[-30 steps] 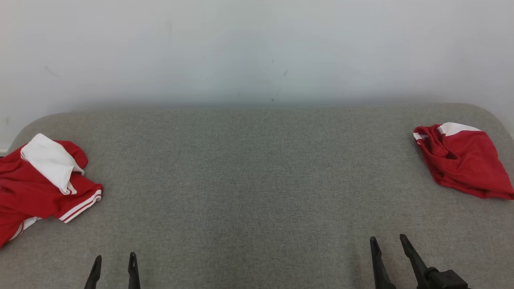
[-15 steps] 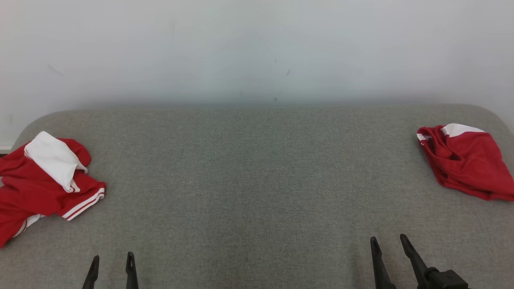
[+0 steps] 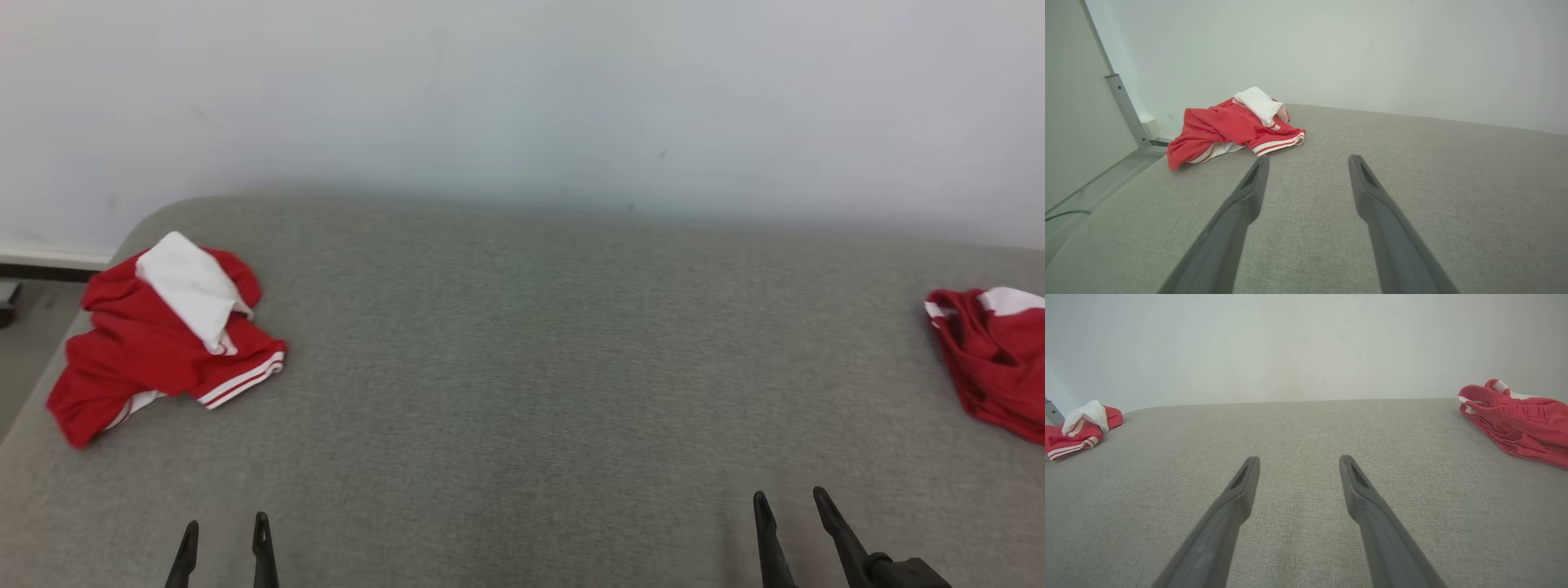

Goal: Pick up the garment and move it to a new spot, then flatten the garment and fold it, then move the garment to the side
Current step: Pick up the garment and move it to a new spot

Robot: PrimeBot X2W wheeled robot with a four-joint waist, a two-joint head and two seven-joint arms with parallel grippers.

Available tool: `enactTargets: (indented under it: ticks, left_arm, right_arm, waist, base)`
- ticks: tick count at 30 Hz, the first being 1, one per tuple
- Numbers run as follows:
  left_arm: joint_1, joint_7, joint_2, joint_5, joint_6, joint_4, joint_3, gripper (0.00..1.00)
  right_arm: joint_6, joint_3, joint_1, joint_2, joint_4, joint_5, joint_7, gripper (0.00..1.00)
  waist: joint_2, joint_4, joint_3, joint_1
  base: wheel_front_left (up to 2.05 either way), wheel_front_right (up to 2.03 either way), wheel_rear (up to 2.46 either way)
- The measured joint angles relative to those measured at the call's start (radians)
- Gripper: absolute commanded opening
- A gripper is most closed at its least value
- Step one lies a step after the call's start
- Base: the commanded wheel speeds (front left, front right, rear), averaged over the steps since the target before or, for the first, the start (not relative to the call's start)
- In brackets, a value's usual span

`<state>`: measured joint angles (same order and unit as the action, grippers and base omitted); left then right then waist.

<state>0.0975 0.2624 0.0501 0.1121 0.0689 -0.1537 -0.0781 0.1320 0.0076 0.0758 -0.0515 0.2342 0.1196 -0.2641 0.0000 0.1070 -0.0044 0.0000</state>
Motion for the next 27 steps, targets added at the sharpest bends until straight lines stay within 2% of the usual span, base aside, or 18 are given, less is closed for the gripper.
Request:
enactTargets:
  ticks: [27]
  left_arm:
    - [0.005,0.000,0.000,-0.003,-0.027,-0.032,-0.069,1.00]
  right_arm:
    - [0.000,0.021,0.004,0.001,0.009,0.008,0.000,1.00]
  waist:
    - [0.0000,0.338,0.005,0.0000]
  base:
    - [0.00,0.00,0.00]
